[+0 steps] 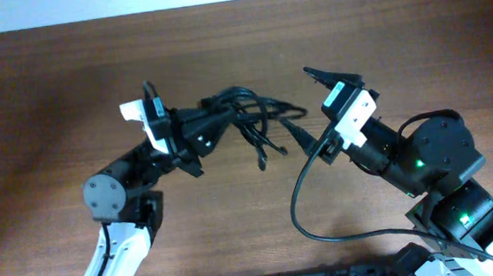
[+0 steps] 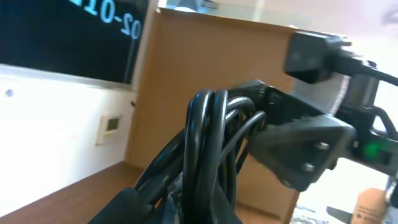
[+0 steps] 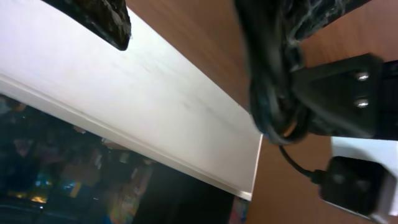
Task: Untangle cables
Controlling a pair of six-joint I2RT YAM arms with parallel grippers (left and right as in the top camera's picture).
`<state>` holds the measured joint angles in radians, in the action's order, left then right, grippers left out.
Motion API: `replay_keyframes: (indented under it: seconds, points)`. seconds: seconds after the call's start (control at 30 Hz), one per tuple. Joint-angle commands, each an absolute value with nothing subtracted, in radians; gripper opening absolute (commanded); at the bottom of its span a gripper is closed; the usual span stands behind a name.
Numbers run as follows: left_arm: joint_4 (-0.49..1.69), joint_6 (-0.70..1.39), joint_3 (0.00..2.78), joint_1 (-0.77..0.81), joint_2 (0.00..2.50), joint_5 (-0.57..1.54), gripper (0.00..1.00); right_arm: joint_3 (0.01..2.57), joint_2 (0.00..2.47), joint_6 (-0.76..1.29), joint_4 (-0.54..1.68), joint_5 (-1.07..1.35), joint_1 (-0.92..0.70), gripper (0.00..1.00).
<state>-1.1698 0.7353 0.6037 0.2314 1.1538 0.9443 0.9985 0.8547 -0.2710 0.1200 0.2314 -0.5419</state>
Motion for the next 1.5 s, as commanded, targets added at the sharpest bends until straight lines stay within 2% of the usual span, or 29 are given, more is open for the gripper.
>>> replay_keyframes:
  seconds: [0.0,0.1,0.33,0.37,0.5,0.67,0.87,1.07,1.33,1.47]
  points:
    - [-1.195,0.717,0.611,0.274,1.146,0.95,0.0,1.018,0.86,-0.274,0.119,0.1,-0.536,0.73]
    - [-1.196,0.716,0.611,0.307,1.146,0.955,0.0,1.018,0.86,-0.271,0.117,-0.056,-0.536,0.73]
    - [-1.192,0.704,0.611,0.424,1.146,0.977,0.0,1.018,0.866,-0.114,0.057,-0.199,-0.536,0.73]
    - [-1.192,0.701,0.611,0.433,1.146,0.977,0.0,1.018,0.865,-0.113,0.05,-0.199,-0.536,0.99]
    - [-1.182,0.682,0.611,0.436,1.146,0.982,0.0,1.018,0.863,-0.093,0.029,-0.219,-0.536,0.99]
    - [-1.163,0.657,0.611,0.42,1.146,0.989,0.0,1.018,0.854,0.088,0.03,-0.484,-0.536,0.98]
    - [-1.102,0.657,0.611,0.28,1.146,1.018,0.0,1.018,0.789,0.096,0.065,-0.574,-0.536,0.99]
    - [-1.079,0.657,0.611,0.225,1.146,1.018,0.0,1.018,0.709,0.095,0.147,-0.685,-0.536,0.99]
    - [-1.046,0.648,0.611,0.192,1.146,1.024,0.0,1.018,0.671,0.095,0.249,-0.689,-0.536,0.99]
    - [-1.063,0.649,0.611,0.192,1.146,1.022,0.0,1.018,0.671,0.094,0.321,-0.606,-0.536,0.99]
